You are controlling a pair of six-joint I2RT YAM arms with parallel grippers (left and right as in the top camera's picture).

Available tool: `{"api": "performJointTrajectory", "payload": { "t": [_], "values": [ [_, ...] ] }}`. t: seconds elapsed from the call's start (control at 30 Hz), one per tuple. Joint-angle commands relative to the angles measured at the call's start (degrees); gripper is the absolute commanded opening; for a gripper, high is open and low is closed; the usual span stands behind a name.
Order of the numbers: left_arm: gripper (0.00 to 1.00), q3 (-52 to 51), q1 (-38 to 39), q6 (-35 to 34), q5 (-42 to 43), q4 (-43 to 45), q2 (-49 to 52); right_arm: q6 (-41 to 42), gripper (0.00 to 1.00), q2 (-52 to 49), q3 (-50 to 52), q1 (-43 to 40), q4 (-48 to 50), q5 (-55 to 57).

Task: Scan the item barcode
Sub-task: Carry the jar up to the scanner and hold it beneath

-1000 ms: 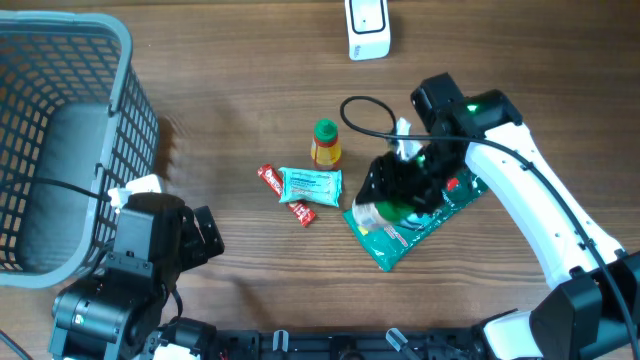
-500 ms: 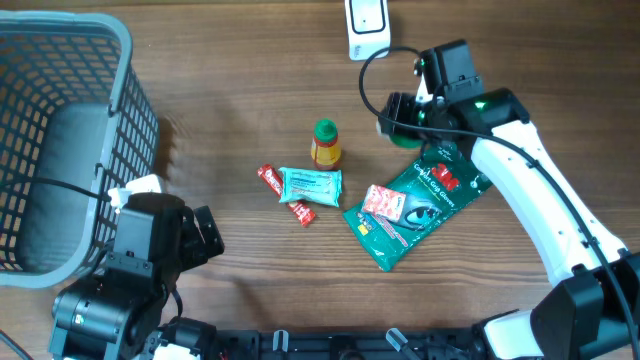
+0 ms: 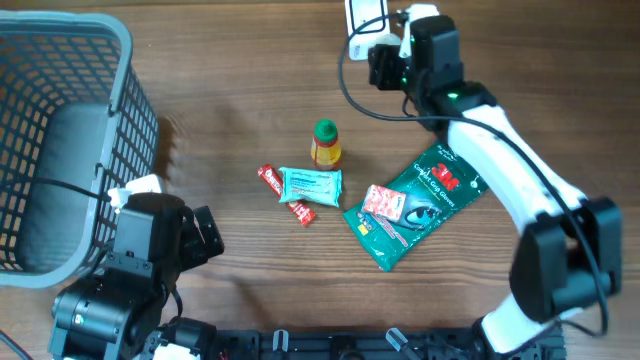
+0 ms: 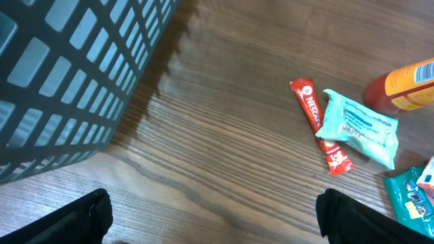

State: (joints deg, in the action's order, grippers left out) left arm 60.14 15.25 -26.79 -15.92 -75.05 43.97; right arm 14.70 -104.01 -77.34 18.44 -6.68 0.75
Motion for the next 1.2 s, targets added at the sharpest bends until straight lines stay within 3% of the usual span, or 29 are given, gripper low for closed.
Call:
{"api": "performJointTrajectory", "payload": {
  "t": [0.0, 0.2, 0.33, 0.63, 1.0, 1.17],
  "values": [
    [1.0, -0.02, -0.31, 0.87, 0.28, -0.02, -0.04, -4.81, 0.45, -5.81, -0.63, -0.04, 10.03, 2.64],
    [1.0, -0.02, -0.31, 0.87, 0.28, -0.02, -0.04, -10.32, 0.49, -15.74, -0.79, -0.04, 30.71, 2.69],
    [1.0, -0.02, -0.31, 0.87, 0.31, -0.02, -0.04, -11.93, 0.51, -20.87, -3.32, -0.04, 36.5, 3.98],
    [1.0, -0.02, -0.31, 0.87, 0.28, -0.02, -0.04, -13.25, 0.5, -28.61, -15.26, -0.09, 36.26, 4.44],
    [1.0, -0.02, -0.31, 0.87, 0.28, -0.02, -0.04, -11.37, 0.48, -28.33, -16.7, -0.35, 34.73, 10.19],
    [1.0, -0.02, -0.31, 0.87, 0.28, -0.02, -0.04, -9.6, 0.46, -23.87, -18.43, -2.99, 28.44, 12.33]
  ]
}}
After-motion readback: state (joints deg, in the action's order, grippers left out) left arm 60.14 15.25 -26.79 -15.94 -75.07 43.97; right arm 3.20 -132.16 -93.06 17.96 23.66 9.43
